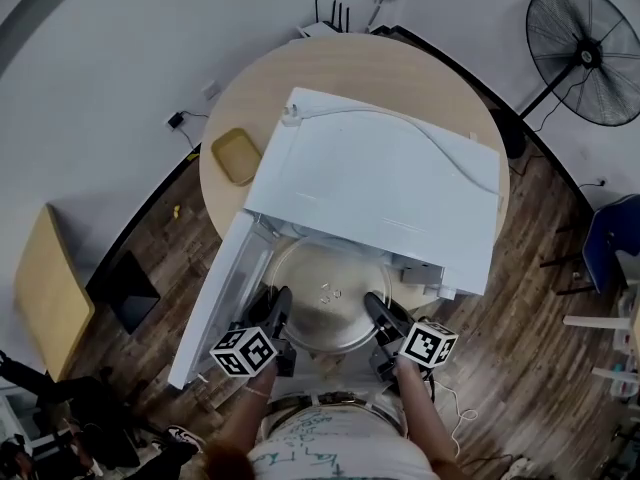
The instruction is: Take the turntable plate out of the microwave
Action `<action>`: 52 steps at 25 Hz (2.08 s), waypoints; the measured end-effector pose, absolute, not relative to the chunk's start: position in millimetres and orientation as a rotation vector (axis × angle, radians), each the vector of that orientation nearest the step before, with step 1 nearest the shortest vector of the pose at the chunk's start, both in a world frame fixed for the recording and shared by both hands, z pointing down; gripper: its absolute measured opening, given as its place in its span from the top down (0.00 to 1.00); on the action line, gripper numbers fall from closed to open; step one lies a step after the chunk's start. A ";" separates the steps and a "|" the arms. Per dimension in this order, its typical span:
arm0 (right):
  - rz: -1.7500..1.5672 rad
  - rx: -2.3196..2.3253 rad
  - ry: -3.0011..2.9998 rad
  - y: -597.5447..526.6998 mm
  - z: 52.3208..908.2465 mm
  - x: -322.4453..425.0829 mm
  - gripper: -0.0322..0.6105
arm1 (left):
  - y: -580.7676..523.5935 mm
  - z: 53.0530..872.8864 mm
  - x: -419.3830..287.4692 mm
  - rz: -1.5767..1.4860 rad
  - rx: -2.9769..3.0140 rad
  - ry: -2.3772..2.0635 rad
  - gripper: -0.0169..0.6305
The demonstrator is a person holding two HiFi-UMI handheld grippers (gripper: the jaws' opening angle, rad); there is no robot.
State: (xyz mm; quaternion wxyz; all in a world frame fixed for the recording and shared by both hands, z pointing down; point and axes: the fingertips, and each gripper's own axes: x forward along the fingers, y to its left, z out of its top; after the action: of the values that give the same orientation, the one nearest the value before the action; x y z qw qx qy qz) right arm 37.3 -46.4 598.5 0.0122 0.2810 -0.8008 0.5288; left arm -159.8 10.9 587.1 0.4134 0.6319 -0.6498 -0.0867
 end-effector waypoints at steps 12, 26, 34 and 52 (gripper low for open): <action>1.652 0.908 -2.522 -35.9 576.2 45.8 0.81 | 19.3 563.3 -152.1 -0.239 1.629 -1.624 0.75; 1.663 0.972 -2.541 -17.2 554.0 38.5 0.81 | 32.7 540.0 -159.9 -0.200 1.692 -1.603 0.75; 1.700 1.038 -2.522 -0.8 532.9 53.1 0.81 | 40.4 515.5 -146.6 -0.183 1.743 -1.558 0.77; 1.708 1.110 -2.542 9.9 475.8 42.8 0.81 | 43.9 454.7 -158.5 -0.210 1.846 -1.500 0.78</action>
State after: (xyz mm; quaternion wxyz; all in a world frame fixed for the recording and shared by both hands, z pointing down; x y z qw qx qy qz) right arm 42.8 9.9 475.8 -0.0578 0.3401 -0.7791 0.5234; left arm -158.5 43.9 454.7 0.3680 0.7188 -0.5842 -0.0819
